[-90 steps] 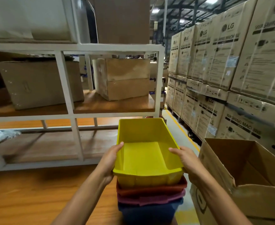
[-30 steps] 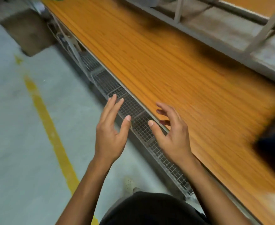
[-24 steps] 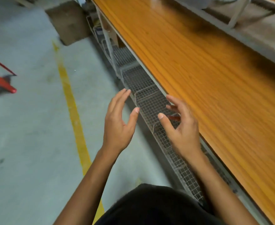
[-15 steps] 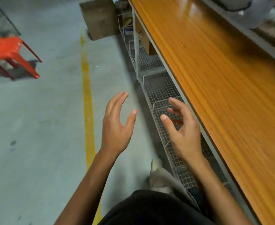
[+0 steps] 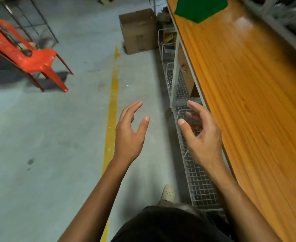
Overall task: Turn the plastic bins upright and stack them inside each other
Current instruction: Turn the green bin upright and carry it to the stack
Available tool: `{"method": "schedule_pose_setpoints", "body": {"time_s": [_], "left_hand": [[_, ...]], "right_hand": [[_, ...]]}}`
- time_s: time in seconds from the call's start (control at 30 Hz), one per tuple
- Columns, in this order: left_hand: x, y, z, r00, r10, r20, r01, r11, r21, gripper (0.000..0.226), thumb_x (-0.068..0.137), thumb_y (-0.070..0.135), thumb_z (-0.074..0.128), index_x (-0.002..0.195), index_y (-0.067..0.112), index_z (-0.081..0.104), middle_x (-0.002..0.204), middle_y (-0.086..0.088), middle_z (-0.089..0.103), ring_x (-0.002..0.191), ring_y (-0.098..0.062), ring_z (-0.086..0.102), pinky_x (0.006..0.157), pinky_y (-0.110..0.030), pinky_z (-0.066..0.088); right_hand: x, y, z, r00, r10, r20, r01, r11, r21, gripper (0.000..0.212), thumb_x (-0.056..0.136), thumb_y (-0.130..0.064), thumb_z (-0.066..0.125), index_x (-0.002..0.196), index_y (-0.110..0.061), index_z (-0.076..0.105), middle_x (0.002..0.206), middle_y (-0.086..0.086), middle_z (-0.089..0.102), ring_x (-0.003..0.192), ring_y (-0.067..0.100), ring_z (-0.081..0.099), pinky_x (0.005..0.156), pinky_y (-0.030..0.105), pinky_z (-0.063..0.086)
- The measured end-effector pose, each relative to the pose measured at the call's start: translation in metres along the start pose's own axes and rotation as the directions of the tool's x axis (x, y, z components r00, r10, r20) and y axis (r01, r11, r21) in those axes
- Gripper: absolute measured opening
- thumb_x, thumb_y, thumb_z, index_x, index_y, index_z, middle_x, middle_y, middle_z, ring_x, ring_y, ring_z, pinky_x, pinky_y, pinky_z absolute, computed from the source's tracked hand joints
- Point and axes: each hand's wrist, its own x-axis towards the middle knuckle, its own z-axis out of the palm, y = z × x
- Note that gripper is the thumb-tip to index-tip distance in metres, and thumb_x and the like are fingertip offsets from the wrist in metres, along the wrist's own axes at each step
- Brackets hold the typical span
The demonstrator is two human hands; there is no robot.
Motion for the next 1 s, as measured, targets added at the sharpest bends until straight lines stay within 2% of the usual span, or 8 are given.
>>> {"method": "schedule_pose_setpoints", "body": {"time_s": [0.13,0.23,0.33,0.5,0.6,0.73,0.83,1.0], "left_hand": [[0.062,-0.004,0.012,0.998,-0.036,-0.042,0.036,0.999,-0.005,0.039,0.094,0.028,0.057,0.132,0.021,0.059,0.133,0.007,0.057,0.128,-0.005,0.052,0.106,-0.031,0.045],[0.099,-0.016,0.019,0.997,-0.054,-0.059,0.053,0.998,-0.015,0.037,0.094,0.027,0.058,0.13,0.021,0.06,0.131,0.006,0.06,0.126,-0.004,0.054,0.106,-0.034,0.047],[0.138,-0.033,0.027,0.995,-0.075,-0.067,0.074,0.997,-0.014,0.034,0.094,0.026,0.058,0.127,0.019,0.063,0.129,0.004,0.062,0.124,-0.005,0.056,0.105,-0.038,0.048],[0.216,-0.061,0.04,0.996,-0.048,-0.08,0.047,0.999,-0.004,0.035,0.094,0.026,0.057,0.127,0.017,0.064,0.128,0.003,0.062,0.123,-0.006,0.056,0.104,-0.037,0.049],[0.275,-0.087,0.048,0.995,-0.047,-0.09,0.044,0.999,-0.027,0.034,0.094,0.026,0.057,0.127,0.019,0.063,0.129,0.003,0.062,0.124,-0.007,0.056,0.104,-0.037,0.049],[0.363,-0.124,0.055,0.994,-0.056,-0.091,0.051,0.997,-0.058,0.033,0.095,0.026,0.057,0.126,0.019,0.063,0.128,0.003,0.062,0.123,-0.008,0.057,0.104,-0.041,0.049],[0.432,-0.14,0.055,0.995,-0.06,-0.075,0.054,0.996,-0.07,0.032,0.095,0.025,0.057,0.126,0.02,0.063,0.127,0.003,0.062,0.122,-0.008,0.057,0.104,-0.038,0.049],[0.545,-0.155,0.061,1.0,0.0,-0.015,-0.001,1.0,-0.031,0.033,0.095,0.026,0.056,0.128,0.021,0.062,0.125,0.01,0.06,0.122,-0.001,0.054,0.101,-0.024,0.046]], "right_hand": [[0.071,0.012,0.012,1.0,-0.014,0.026,0.014,1.0,0.008,0.05,0.091,-0.03,0.062,0.138,-0.016,0.053,0.13,-0.001,0.06,0.112,0.006,0.061,0.087,0.01,0.047],[0.109,0.021,0.023,1.0,-0.007,0.021,0.006,0.999,0.037,0.049,0.09,-0.03,0.062,0.137,-0.018,0.053,0.131,-0.004,0.06,0.113,0.003,0.06,0.089,0.013,0.049],[0.144,0.031,0.038,1.0,0.006,0.022,-0.007,1.0,0.028,0.049,0.09,-0.031,0.063,0.138,-0.021,0.053,0.129,-0.009,0.058,0.111,-0.004,0.057,0.086,0.008,0.047],[0.214,0.054,0.066,0.999,0.02,0.035,-0.021,1.0,0.023,0.049,0.091,-0.03,0.062,0.138,-0.019,0.052,0.131,-0.005,0.06,0.113,0.006,0.061,0.086,0.016,0.051],[0.27,0.069,0.088,1.0,0.021,0.007,-0.021,1.0,0.007,0.048,0.092,-0.029,0.063,0.138,-0.019,0.053,0.132,-0.004,0.059,0.114,0.008,0.061,0.087,0.014,0.051],[0.353,0.085,0.124,1.0,0.026,-0.011,-0.026,1.0,-0.012,0.048,0.092,-0.032,0.062,0.138,-0.021,0.052,0.13,-0.004,0.06,0.115,0.008,0.061,0.09,0.022,0.053],[0.418,0.086,0.157,0.999,0.034,-0.006,-0.034,0.999,-0.001,0.05,0.09,-0.034,0.06,0.137,-0.02,0.054,0.131,-0.005,0.06,0.113,0.006,0.061,0.088,0.015,0.051],[0.51,0.087,0.201,0.999,0.031,-0.012,-0.031,0.999,0.025,0.049,0.091,-0.034,0.06,0.138,-0.022,0.052,0.133,-0.013,0.055,0.114,0.005,0.06,0.086,0.008,0.048]]}}
